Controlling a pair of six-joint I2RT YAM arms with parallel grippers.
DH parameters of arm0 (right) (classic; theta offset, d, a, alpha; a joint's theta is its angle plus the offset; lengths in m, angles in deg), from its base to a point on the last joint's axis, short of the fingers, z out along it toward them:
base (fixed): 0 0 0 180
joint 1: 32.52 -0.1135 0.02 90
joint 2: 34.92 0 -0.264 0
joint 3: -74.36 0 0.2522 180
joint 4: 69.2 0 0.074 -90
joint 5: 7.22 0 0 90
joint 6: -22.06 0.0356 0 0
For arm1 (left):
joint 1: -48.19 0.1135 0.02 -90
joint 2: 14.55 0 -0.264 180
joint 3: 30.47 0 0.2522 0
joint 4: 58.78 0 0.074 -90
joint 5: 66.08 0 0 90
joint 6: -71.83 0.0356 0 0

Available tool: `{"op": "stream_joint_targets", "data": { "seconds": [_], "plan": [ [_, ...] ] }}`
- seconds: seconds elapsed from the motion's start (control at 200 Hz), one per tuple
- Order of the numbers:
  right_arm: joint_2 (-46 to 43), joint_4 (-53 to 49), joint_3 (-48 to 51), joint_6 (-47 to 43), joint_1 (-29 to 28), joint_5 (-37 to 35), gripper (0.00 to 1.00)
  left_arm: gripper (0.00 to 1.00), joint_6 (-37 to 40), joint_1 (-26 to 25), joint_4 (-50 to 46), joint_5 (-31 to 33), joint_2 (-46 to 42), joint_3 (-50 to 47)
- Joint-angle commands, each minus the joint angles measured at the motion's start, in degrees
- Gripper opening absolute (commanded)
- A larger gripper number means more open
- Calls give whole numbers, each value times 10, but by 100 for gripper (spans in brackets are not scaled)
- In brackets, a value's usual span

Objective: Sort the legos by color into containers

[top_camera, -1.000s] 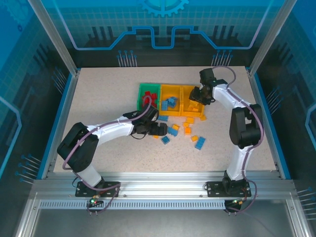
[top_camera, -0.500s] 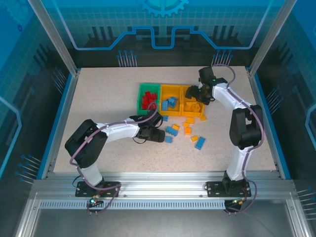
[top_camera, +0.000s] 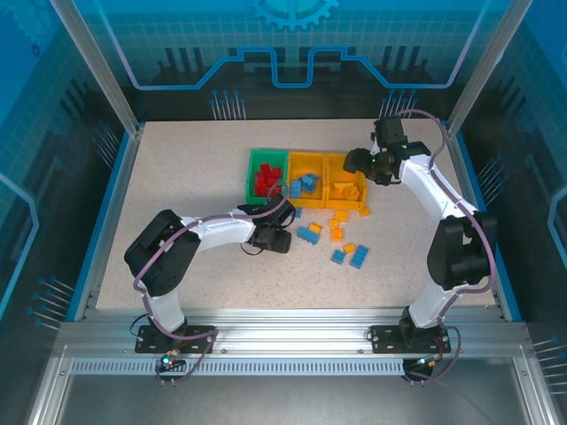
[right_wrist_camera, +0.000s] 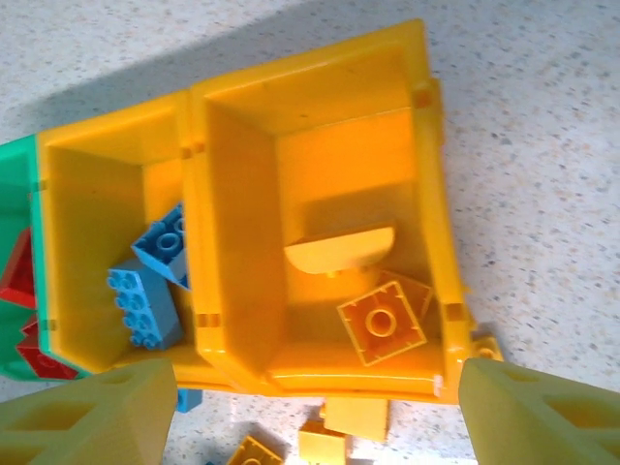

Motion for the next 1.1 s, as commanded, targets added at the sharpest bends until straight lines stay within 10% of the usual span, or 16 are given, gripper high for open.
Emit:
{"op": "stream_joint_targets", "data": {
  "seconds": [0.0,0.465,1.09],
  "plan": [
    [-24,-16,25,-16,14,-7,78,42,5,-2,7,-15,21,14],
    [-129,20,202,-29,37,-32,78,37,12,-2,-19,-24,-11,126],
    [-210,28,404,63,-11,13,77,40,89,0,-90,-125,275,599]
  ]
}}
